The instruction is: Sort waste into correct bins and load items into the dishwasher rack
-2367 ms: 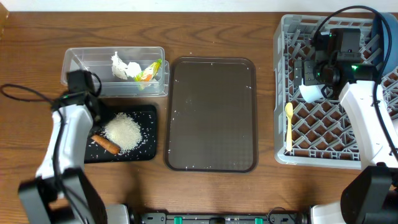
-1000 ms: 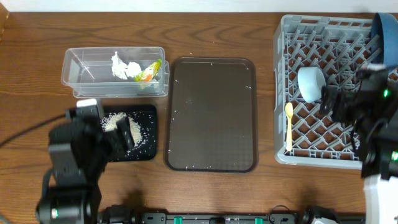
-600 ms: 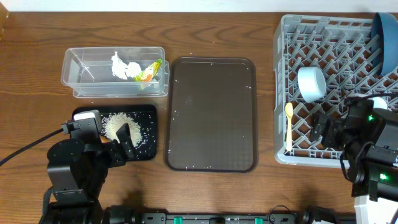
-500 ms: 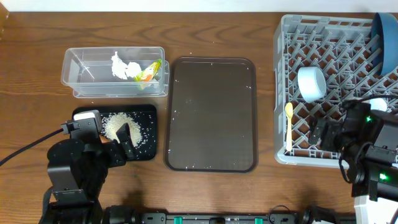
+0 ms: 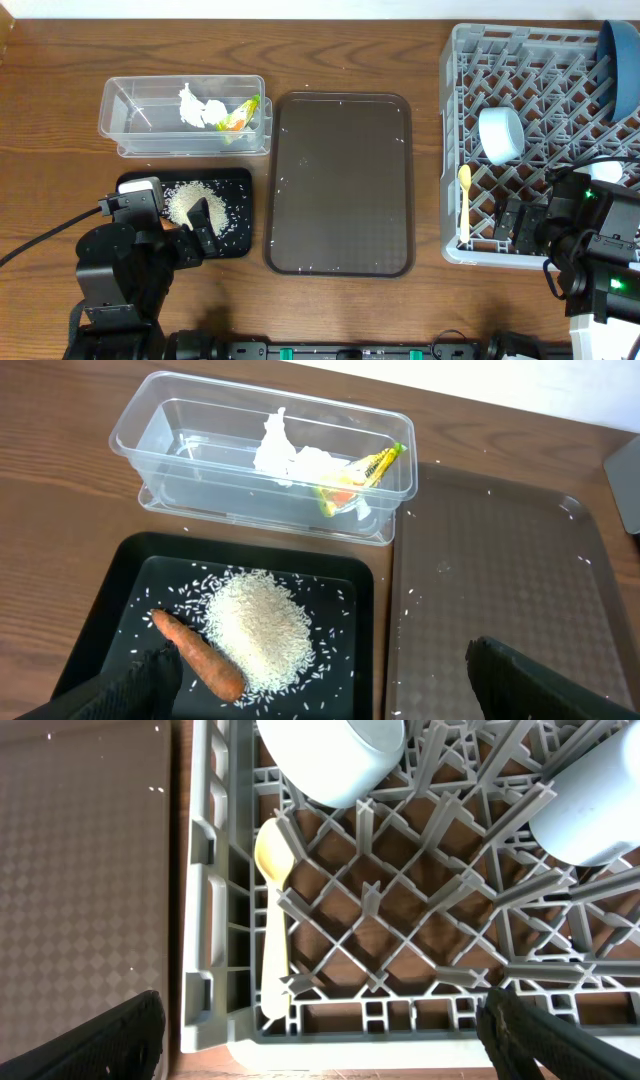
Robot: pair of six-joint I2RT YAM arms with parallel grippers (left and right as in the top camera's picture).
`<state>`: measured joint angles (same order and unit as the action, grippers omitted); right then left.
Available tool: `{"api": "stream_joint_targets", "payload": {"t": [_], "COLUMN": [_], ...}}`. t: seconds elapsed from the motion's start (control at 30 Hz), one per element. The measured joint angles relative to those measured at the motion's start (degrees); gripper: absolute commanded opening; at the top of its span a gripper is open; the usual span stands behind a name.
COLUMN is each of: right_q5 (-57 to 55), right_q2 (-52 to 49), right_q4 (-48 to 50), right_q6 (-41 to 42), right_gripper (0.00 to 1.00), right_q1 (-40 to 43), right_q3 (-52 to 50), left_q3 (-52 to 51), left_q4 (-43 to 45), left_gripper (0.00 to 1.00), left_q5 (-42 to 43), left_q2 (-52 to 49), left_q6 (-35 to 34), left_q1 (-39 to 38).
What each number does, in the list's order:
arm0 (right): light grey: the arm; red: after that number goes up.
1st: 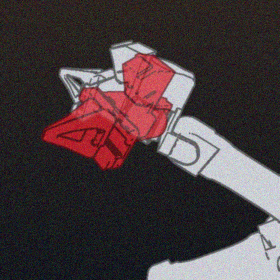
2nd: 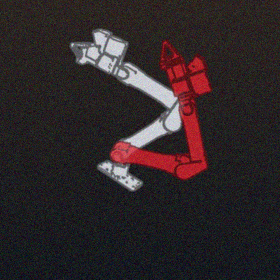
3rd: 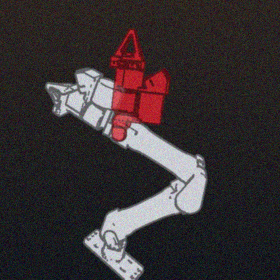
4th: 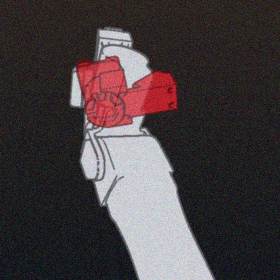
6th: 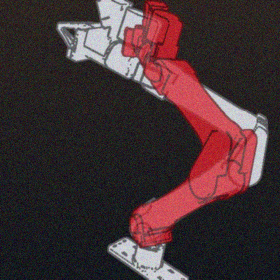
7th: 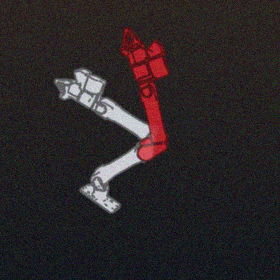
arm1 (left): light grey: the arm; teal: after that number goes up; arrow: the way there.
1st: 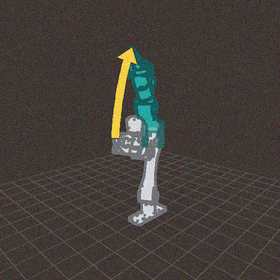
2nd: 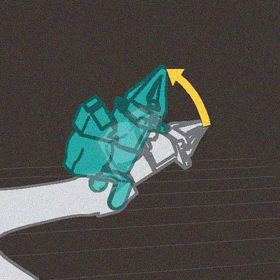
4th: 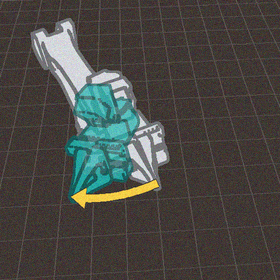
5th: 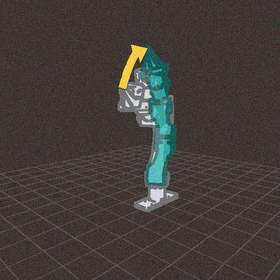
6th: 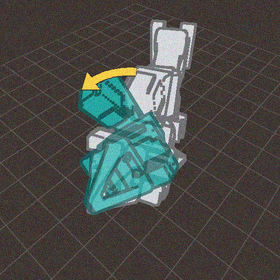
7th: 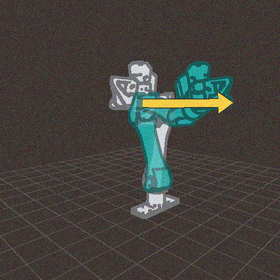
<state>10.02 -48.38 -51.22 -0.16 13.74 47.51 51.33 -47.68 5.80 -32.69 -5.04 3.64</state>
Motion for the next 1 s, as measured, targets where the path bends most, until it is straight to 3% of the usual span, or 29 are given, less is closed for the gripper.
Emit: {"api": "stream_joint_targets", "payload": {"t": [0.47,0.9,1.0], "right_q5": [0.0,-0.81,-0.87], "right_q2": [0.72,15.26,17.25], "right_q4": [-1.49,-1.7,4.09], "right_q6": [0.0,-0.09,-0.33], "right_gripper": [0.99,0.99,0.99], "right_q1": [-0.13,-10.62,-11.91], "right_q3": [-1.05,-1.33,-3.08], "left_q3": [0.0,0.0,-0.02], "left_q4": [-0.02,-0.04,-0.02], "left_gripper": [0.93,0.93,0.93], "left_q5": [0.0,0.0,0.0], "left_q2": [0.0,0.0,0.0], "left_q6": [0.0,0.0,0.0], "left_q1": [0.0,0.0,0.0]}}
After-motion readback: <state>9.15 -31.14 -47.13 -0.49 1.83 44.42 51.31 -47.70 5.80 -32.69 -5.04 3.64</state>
